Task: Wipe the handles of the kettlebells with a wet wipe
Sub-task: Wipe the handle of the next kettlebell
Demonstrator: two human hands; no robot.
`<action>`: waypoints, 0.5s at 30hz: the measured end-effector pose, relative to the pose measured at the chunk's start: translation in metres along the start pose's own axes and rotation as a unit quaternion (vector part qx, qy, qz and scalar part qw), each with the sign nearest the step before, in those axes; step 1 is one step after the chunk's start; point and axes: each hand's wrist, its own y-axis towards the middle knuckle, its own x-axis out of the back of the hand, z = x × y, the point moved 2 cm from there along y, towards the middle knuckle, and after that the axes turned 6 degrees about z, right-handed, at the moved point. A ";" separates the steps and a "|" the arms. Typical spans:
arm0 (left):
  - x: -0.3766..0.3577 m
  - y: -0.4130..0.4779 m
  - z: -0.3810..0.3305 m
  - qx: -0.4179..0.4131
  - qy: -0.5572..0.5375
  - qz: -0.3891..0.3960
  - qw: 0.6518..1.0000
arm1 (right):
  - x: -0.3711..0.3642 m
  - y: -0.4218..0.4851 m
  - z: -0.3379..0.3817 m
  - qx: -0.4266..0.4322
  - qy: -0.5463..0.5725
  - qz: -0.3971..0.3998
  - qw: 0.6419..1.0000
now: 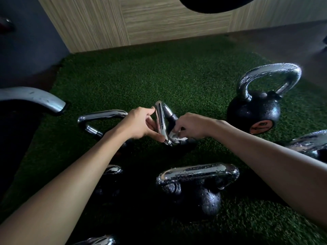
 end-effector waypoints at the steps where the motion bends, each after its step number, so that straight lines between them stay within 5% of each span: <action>1: 0.000 0.000 0.001 0.000 0.001 0.001 1.000 | 0.000 0.002 0.001 0.006 0.011 0.003 1.000; 6: 0.002 0.000 0.002 0.005 0.015 -0.003 1.000 | -0.004 -0.001 -0.001 0.009 0.188 -0.035 0.981; 15: 0.000 0.002 0.003 0.003 0.010 -0.009 1.000 | -0.009 -0.004 0.000 0.001 0.235 -0.096 0.967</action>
